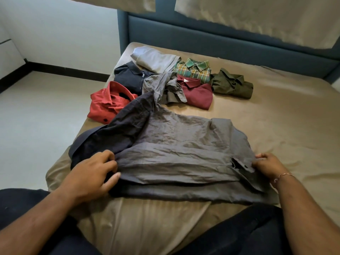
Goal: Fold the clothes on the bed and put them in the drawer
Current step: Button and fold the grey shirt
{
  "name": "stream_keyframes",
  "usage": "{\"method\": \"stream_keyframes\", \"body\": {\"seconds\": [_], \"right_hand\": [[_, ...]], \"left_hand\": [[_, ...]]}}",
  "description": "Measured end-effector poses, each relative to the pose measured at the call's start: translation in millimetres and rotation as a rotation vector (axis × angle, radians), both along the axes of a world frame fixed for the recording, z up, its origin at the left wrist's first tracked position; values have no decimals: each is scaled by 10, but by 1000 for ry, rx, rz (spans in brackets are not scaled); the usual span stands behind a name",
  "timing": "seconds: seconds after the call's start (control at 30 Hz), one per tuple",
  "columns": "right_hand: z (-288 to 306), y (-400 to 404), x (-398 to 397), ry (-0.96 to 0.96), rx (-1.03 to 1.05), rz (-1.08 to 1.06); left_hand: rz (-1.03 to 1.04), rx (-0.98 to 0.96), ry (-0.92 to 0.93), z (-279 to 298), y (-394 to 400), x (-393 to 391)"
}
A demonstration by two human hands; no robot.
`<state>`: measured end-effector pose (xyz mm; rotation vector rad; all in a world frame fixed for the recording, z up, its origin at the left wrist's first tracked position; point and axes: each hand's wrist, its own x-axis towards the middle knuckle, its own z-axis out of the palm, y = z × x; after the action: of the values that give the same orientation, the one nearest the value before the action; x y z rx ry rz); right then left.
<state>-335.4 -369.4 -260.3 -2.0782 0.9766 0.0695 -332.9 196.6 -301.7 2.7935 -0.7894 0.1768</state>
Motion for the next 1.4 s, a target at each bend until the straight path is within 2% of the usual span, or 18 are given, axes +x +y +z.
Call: {"method": "stream_keyframes", "body": {"seconds": [0.1, 0.17, 0.27, 0.4, 0.47, 0.57, 0.67, 0.77, 0.83, 0.93, 1.13, 1.3, 1.4], "right_hand": [[116, -57, -98, -240, 201, -111], [181, -130, -192, -323, 225, -125], [97, -226, -288, -232, 86, -75], [-67, -273, -198, -5, -166, -24], [-2, -190, -99, 46, -375, 32], [123, 168, 49, -156, -643, 222], [104, 916, 87, -401, -685, 583], [-97, 1727, 39, -372, -639, 912], [-333, 2053, -28, -263, -643, 1002], [-694, 2128, -174, -34, -727, 976], [-663, 1782, -10, 95, -707, 623], [-473, 1719, 190, 29, -643, 541], [-357, 1557, 474, -101, -543, 568]], "left_hand": [[55, -157, -77, 57, 1, 34], [52, -220, -163, 98, 27, 40], [8, -190, -144, 78, 44, 15], [75, 123, 152, -47, -17, 29], [132, 69, 101, 28, -94, 46], [90, -149, -141, 281, -405, 37], [-25, -258, -211, 355, -979, 11], [-49, -143, -98, 77, -1555, -25], [10, -13, -4, -192, -1704, -37], [132, 73, 75, -511, -1519, -14], [221, 115, 167, -561, -1143, 120], [242, 53, 323, -330, -1209, 230], [277, -97, 288, -172, -1214, 395]]}}
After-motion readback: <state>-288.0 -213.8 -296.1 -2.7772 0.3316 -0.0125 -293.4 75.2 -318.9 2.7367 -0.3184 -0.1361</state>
